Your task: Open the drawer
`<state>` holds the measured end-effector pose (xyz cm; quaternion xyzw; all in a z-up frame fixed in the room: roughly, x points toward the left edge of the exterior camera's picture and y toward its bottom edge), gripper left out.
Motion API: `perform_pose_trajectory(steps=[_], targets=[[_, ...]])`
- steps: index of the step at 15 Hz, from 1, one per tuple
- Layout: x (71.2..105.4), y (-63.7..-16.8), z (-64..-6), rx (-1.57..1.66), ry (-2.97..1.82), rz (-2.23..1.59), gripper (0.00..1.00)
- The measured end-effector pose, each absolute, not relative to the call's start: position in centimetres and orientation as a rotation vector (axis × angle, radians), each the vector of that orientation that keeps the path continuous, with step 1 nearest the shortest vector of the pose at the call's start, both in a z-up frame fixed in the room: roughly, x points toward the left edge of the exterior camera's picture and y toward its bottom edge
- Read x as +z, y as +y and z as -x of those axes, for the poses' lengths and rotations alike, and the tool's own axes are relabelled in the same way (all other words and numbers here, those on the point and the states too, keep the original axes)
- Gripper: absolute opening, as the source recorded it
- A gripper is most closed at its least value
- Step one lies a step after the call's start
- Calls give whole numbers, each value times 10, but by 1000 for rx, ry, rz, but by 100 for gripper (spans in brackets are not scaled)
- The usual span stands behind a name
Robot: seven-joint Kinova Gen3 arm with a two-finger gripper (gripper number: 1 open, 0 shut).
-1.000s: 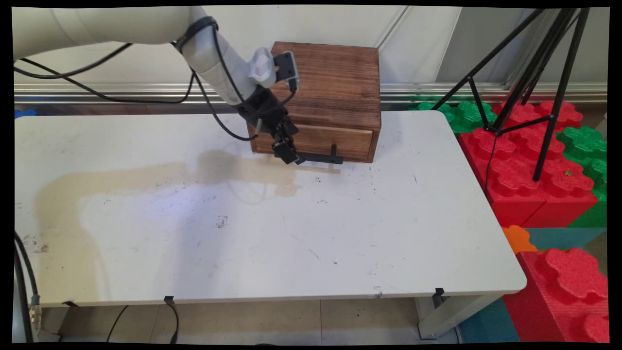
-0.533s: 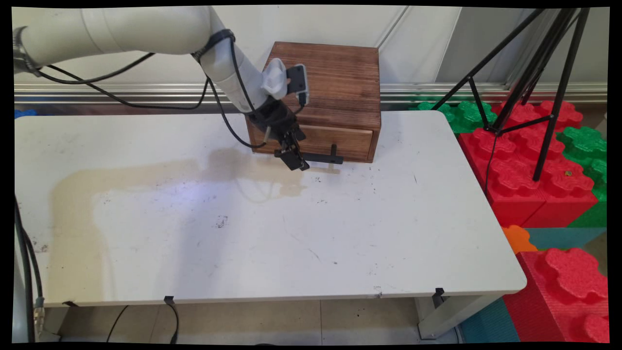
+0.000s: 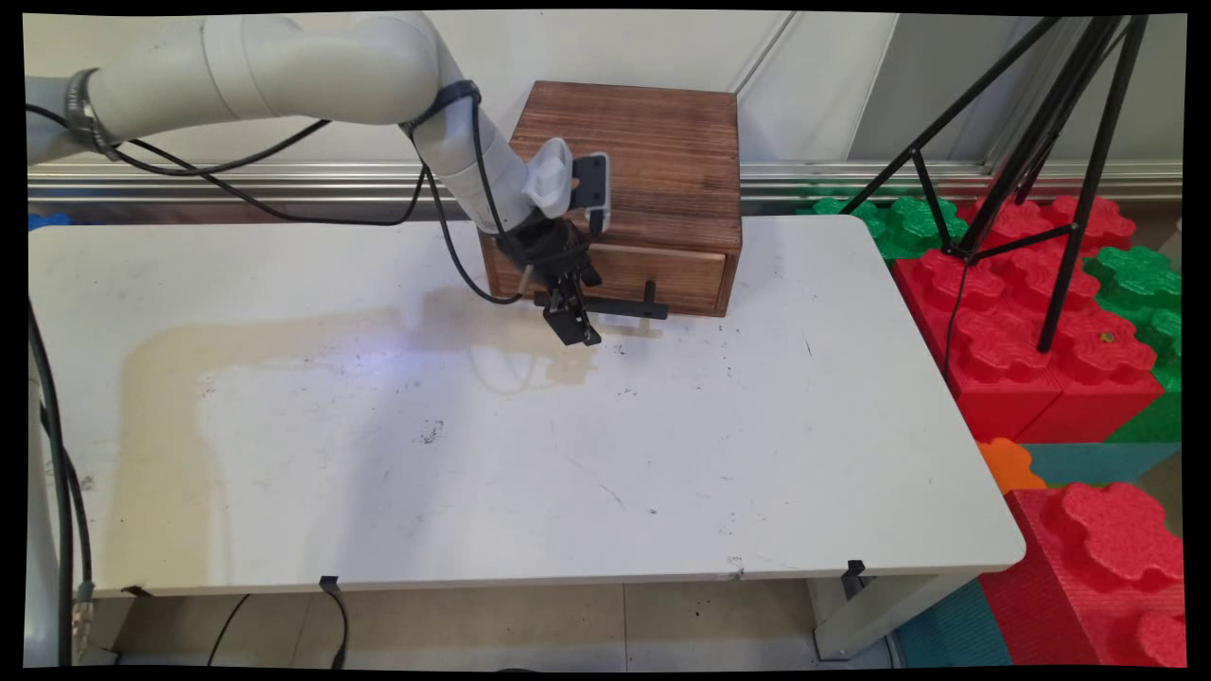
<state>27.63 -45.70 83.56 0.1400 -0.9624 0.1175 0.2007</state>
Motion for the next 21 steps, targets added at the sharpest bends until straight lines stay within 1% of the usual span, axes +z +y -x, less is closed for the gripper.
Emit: perform_pose_trajectory(steps=[8,21], targets=[[821,-461,-271,327,-2742,-296,100],[815,-453,-263,304,-2764,-247,100]])
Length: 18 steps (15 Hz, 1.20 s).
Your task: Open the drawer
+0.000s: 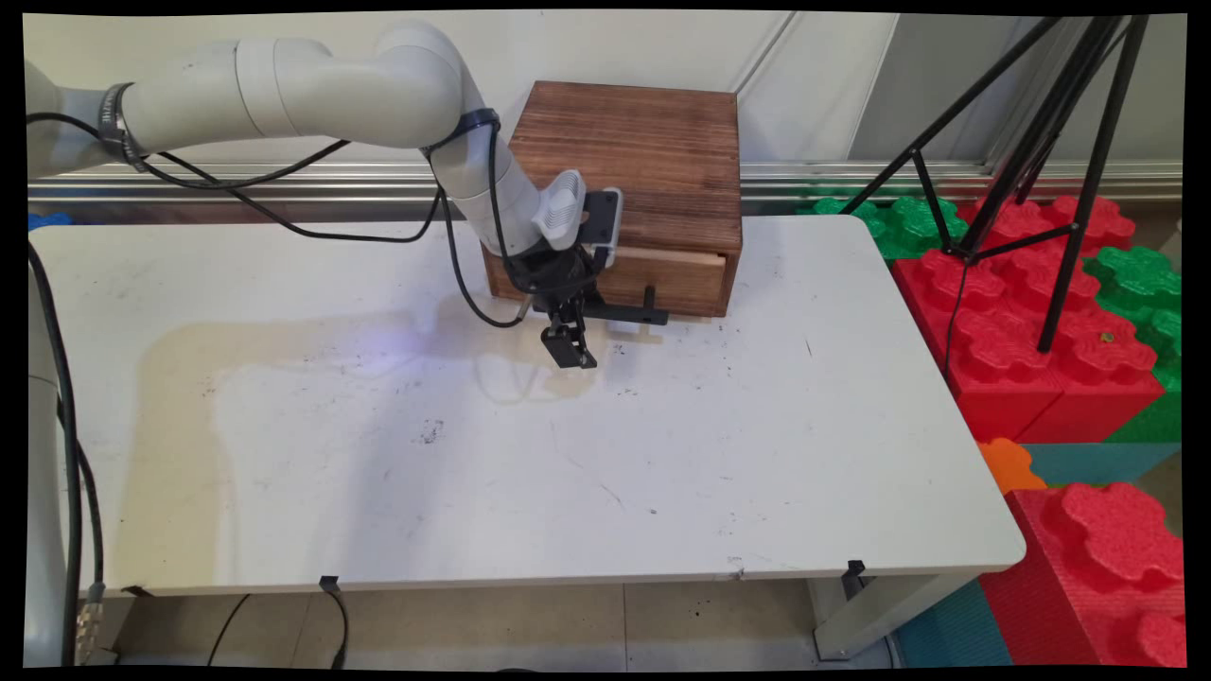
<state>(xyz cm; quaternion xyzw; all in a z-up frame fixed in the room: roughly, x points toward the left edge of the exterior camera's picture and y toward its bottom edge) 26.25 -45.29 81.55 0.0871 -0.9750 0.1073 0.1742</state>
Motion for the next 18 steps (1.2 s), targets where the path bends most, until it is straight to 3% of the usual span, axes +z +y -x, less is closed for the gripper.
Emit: perform_pose_trajectory(steps=[18], targets=[[813,-417,-250,234,-2749,-265,100]])
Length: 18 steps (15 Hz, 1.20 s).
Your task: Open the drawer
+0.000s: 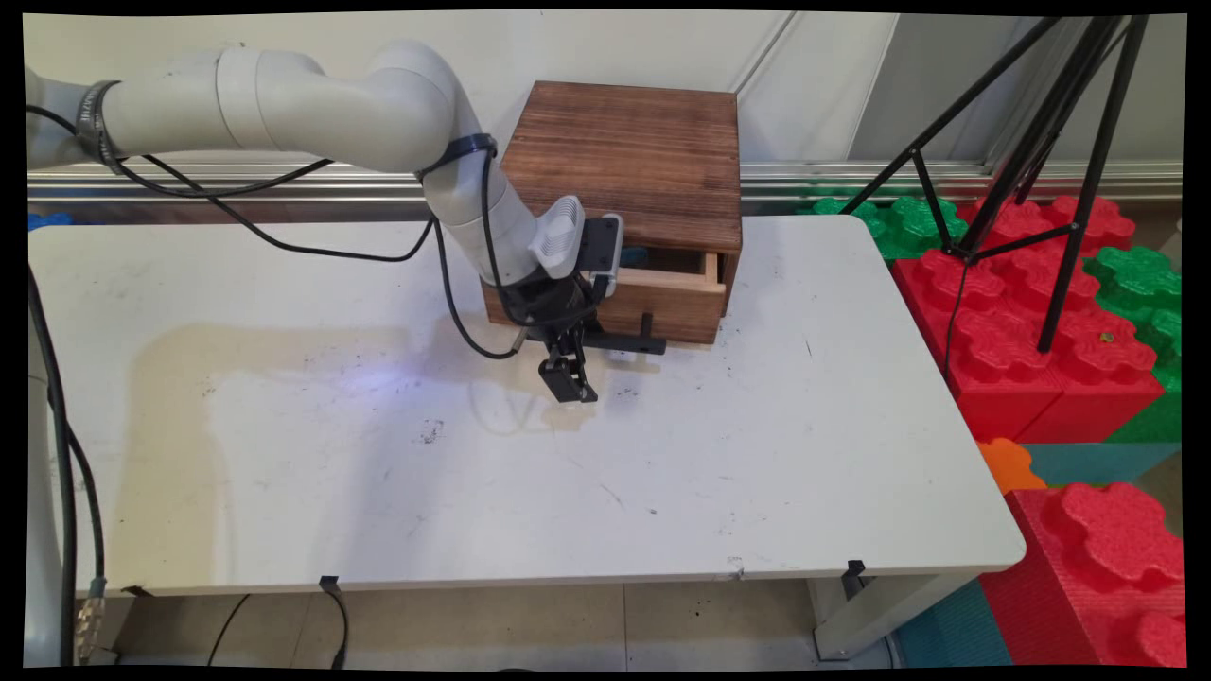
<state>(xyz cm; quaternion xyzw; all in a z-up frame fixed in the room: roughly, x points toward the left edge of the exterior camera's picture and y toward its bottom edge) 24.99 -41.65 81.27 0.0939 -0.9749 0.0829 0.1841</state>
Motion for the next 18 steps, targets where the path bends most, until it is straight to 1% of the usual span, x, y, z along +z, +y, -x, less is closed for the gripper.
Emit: perform_pose_trajectory(steps=[18], targets=[[811,-371,-232,173,-2724,-281,100]])
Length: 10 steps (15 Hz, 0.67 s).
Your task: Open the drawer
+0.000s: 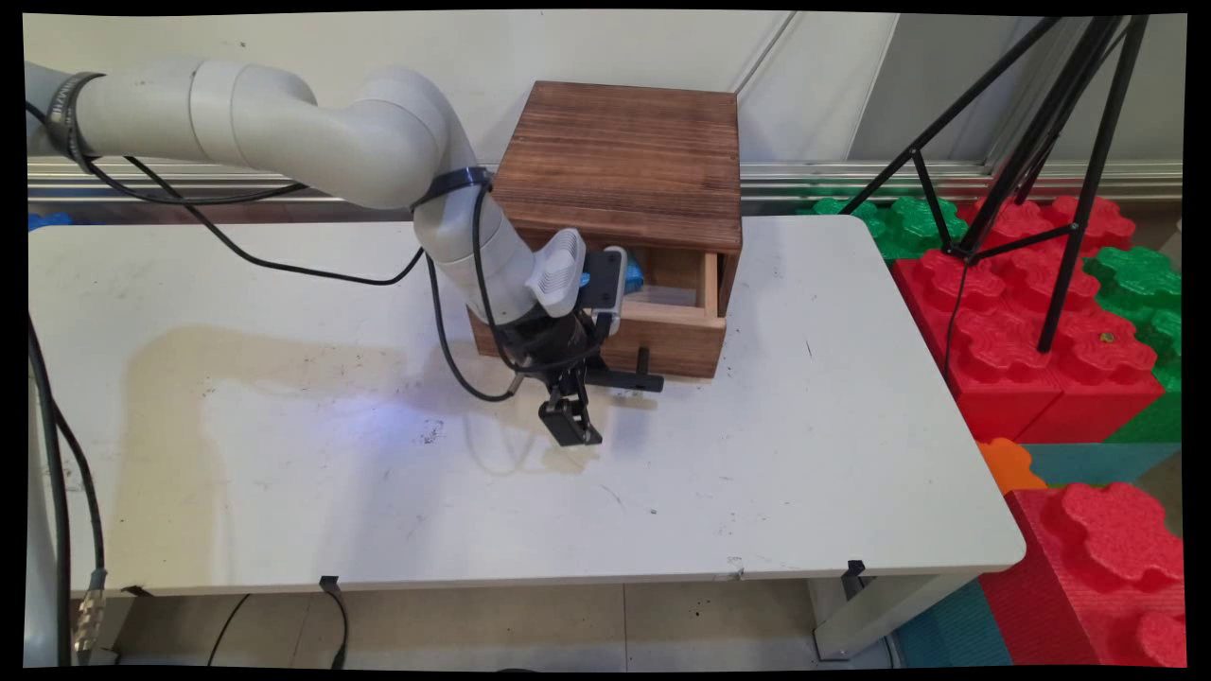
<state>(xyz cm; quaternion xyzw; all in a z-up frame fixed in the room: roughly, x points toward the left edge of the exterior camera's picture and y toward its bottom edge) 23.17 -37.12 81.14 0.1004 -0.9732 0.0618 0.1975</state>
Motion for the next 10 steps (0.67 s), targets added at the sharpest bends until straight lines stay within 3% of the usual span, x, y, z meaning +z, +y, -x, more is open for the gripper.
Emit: perform_pose_trajectory(steps=[10], targets=[[811,-348,-226,146,-2716,-292,100]])
